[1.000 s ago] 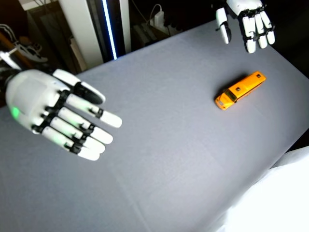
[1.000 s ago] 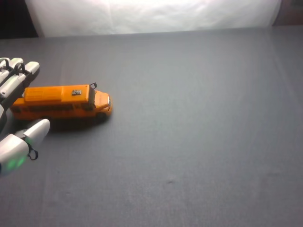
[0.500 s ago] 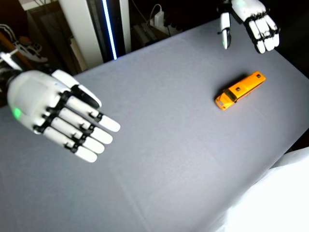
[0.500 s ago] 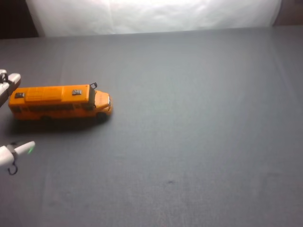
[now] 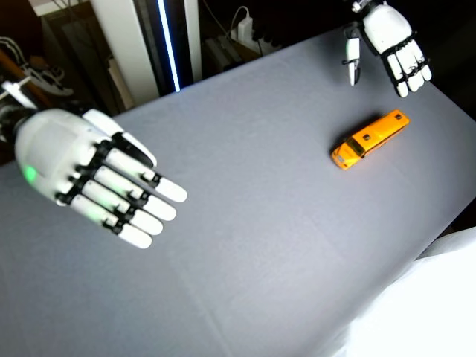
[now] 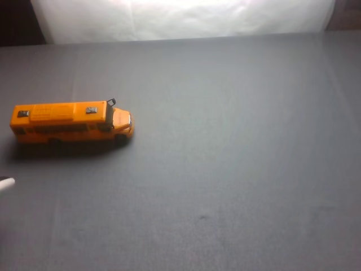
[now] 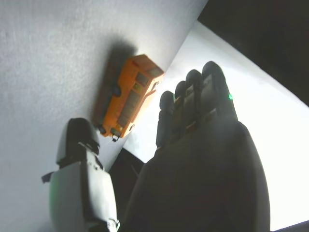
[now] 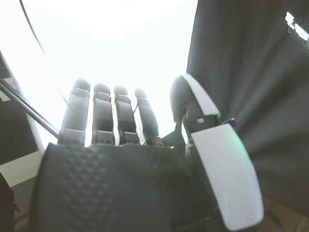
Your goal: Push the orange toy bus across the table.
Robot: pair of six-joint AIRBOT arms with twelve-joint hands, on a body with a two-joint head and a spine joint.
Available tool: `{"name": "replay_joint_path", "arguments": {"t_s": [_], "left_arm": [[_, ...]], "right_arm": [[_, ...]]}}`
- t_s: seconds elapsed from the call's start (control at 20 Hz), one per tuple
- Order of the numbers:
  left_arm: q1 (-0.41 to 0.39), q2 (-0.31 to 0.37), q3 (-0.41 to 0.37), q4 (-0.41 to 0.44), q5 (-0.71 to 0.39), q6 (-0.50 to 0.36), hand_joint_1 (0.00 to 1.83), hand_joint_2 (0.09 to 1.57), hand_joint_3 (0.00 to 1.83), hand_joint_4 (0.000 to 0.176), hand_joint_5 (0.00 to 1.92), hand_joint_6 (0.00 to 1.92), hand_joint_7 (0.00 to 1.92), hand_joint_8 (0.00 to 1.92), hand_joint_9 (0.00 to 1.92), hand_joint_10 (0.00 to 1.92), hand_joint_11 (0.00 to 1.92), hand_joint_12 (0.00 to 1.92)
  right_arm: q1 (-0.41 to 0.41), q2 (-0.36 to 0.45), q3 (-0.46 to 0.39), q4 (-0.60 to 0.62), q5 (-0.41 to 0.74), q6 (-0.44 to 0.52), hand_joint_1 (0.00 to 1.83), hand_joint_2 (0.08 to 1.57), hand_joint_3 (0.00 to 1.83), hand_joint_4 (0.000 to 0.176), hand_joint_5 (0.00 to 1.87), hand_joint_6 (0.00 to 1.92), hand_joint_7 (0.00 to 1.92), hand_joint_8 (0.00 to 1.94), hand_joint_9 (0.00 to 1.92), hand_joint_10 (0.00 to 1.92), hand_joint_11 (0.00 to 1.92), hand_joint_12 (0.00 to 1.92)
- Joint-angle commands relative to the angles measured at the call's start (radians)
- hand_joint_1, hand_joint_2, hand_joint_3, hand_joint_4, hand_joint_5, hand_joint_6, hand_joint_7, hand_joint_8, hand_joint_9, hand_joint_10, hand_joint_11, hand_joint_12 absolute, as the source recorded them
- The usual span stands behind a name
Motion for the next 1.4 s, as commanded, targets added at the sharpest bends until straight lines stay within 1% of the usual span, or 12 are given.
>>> {"name": "replay_joint_path", "arguments": {"t_s": [0.0, 0.1, 0.15, 0.35, 0.5, 0.55, 0.65, 0.7, 0.75, 1.15, 1.2, 1.35], "left_arm": [[-0.003, 0.003, 0.008, 0.019, -0.093, 0.003, 0.41, 1.14, 0.01, 0.0, 0.12, 0.0, 0.05, 0.0, 0.03, 0.0, 0.0, 0.0], [-0.005, 0.003, 0.028, 0.017, -0.058, 0.003, 0.41, 1.13, 0.0, 0.006, 0.13, 0.0, 0.06, 0.01, 0.04, 0.01, 0.0, 0.0], [-0.007, 0.002, 0.035, 0.014, -0.047, 0.003, 0.42, 1.13, 0.0, 0.0, 0.14, 0.01, 0.07, 0.01, 0.05, 0.01, 0.0, 0.0], [-0.026, -0.001, 0.075, 0.007, 0.025, 0.003, 0.5, 1.12, 0.0, 0.0, 0.17, 0.01, 0.06, 0.0, 0.09, 0.01, 0.08, 0.03], [-0.042, -0.016, 0.089, 0.016, 0.052, 0.003, 0.54, 1.12, 0.0, 0.0, 0.16, 0.0, 0.05, 0.0, 0.03, 0.0, 0.01, 0.01], [-0.053, -0.025, 0.099, 0.025, 0.071, 0.003, 0.64, 1.11, 0.0, 0.0, 0.17, 0.0, 0.07, 0.01, 0.06, 0.01, 0.01, 0.01], [-0.073, -0.038, 0.111, 0.038, 0.097, 0.006, 0.62, 1.11, 0.0, 0.0, 0.16, 0.0, 0.07, 0.01, 0.05, 0.0, 0.0, 0.0], [-0.089, -0.044, 0.113, 0.039, 0.108, 0.028, 0.57, 1.11, 0.0, 0.012, 0.15, 0.0, 0.07, 0.0, 0.05, 0.0, 0.0, 0.0], [-0.099, -0.047, 0.113, 0.04, 0.114, 0.045, 0.54, 1.11, 0.0, 0.001, 0.15, 0.0, 0.07, 0.0, 0.05, 0.0, 0.01, 0.0], [-0.148, -0.066, 0.111, 0.1, 0.143, 0.065, 0.47, 1.1, 0.0, 0.0, 0.18, 0.0, 0.06, 0.0, 0.1, 0.01, 0.05, 0.02], [-0.159, -0.072, 0.112, 0.115, 0.152, 0.065, 0.46, 1.11, 0.0, 0.0, 0.16, 0.0, 0.05, 0.0, 0.1, 0.01, 0.04, 0.01], [-0.194, -0.093, 0.119, 0.145, 0.177, 0.077, 0.46, 1.11, 0.0, 0.0, 0.15, 0.0, 0.06, 0.0, 0.08, 0.0, 0.05, 0.02]], "right_arm": [[0.005, 0.0, 0.005, 0.014, 0.118, 0.005, 0.65, 1.56, 0.0, 0.0, 0.11, 0.0, 0.04, 0.01, 0.0, 0.0, 0.0, 0.0], [0.006, -0.003, 0.007, 0.014, 0.116, 0.006, 0.68, 1.55, 0.0, 0.0, 0.11, 0.0, 0.04, 0.0, 0.0, 0.0, 0.0, 0.0], [0.006, -0.004, 0.007, 0.014, 0.116, 0.006, 0.65, 1.55, 0.0, 0.0, 0.12, 0.0, 0.05, 0.0, 0.0, 0.0, 0.0, 0.0], [0.006, -0.015, 0.007, 0.011, 0.11, 0.016, 0.67, 1.54, 0.0, 0.0, 0.12, 0.0, 0.06, 0.0, 0.0, 0.0, 0.0, 0.0], [0.006, -0.017, 0.007, 0.007, 0.107, 0.019, 0.55, 1.5, 0.0, 0.0, 0.16, 0.01, 0.11, 0.01, 0.06, 0.01, 0.0, 0.01], [0.006, -0.017, 0.006, 0.007, 0.106, 0.021, 0.48, 1.48, 0.0, 0.0, 0.16, 0.0, 0.1, 0.0, 0.04, 0.0, 0.0, 0.0], [0.006, -0.017, 0.006, 0.005, 0.105, 0.024, 0.47, 1.48, 0.0, 0.0, 0.17, 0.0, 0.11, 0.0, 0.04, 0.0, 0.0, 0.0], [0.005, -0.017, 0.005, 0.003, 0.105, 0.025, 0.47, 1.47, 0.0, 0.0, 0.17, 0.0, 0.11, 0.0, 0.06, 0.01, 0.02, 0.01], [0.005, -0.017, 0.004, 0.002, 0.105, 0.025, 0.46, 1.46, 0.0, 0.0, 0.18, 0.01, 0.12, 0.0, 0.06, 0.01, 0.01, 0.01], [-0.003, -0.021, 0.002, 0.0, 0.102, 0.027, 0.49, 1.42, 0.0, 0.0, 0.2, 0.0, 0.13, 0.0, 0.07, 0.0, 0.05, 0.02], [-0.003, -0.021, 0.002, 0.0, 0.102, 0.027, 0.46, 1.41, 0.0, 0.015, 0.21, 0.0, 0.13, 0.0, 0.07, 0.0, 0.05, 0.03], [-0.003, -0.022, 0.002, -0.001, 0.102, 0.027, 0.48, 1.41, 0.0, 0.014, 0.21, 0.0, 0.14, 0.0, 0.07, 0.0, 0.07, 0.04]]}}
